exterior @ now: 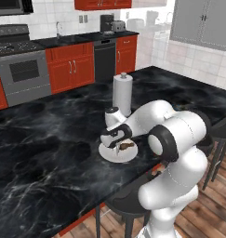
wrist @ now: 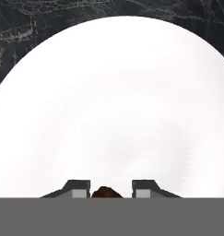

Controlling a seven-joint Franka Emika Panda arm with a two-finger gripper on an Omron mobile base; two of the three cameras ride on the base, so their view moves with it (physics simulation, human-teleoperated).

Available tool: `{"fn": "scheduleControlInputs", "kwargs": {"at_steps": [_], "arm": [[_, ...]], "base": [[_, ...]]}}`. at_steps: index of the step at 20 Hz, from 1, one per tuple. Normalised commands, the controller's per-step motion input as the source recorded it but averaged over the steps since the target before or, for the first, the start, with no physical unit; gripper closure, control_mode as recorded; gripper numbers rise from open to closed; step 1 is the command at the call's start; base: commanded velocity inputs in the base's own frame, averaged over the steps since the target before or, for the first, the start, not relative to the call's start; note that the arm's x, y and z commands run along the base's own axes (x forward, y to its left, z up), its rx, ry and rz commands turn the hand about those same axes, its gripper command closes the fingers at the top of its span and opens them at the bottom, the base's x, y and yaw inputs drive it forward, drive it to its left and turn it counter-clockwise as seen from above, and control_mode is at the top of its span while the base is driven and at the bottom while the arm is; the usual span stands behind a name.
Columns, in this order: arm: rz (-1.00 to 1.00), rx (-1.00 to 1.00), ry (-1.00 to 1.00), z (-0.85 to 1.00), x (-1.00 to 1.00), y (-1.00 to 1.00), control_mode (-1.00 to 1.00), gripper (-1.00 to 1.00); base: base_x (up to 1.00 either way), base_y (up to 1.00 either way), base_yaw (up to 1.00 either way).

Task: Take the chicken drumsticks from the pan and place one on each plate on the dining counter.

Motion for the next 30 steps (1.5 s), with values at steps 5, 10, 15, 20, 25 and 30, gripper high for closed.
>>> {"fn": "scheduleControlInputs", "kwargs": {"at_steps": [5,10,15,20,25,30], "arm": [[0.12,0.02,0.00,-0.42,0.39,0.26,-1.00,1.00],[0.12,0.01,0.00,-0.47,0.32,0.23,-1.00,1.00],[0.12,0.00,0.00,-0.32,0.22,0.22,-1.00,-1.00],[0.11,0.05,-0.08,0.27,-0.28,0.18,-1.00,-1.00],[0.04,0.10,-0.23,0.89,-0.64,-0.06,-1.00,-1.00],[0.00,0.15,-0.31,0.91,-0.97,-0.54,-1.00,-1.00]], "base": [[0.00,0.00,0.00],[0.00,0.00,0.00],[0.00,0.00,0.00],[0.00,0.00,0.00],[0.00,0.00,0.00],[0.00,0.00,0.00]]}}
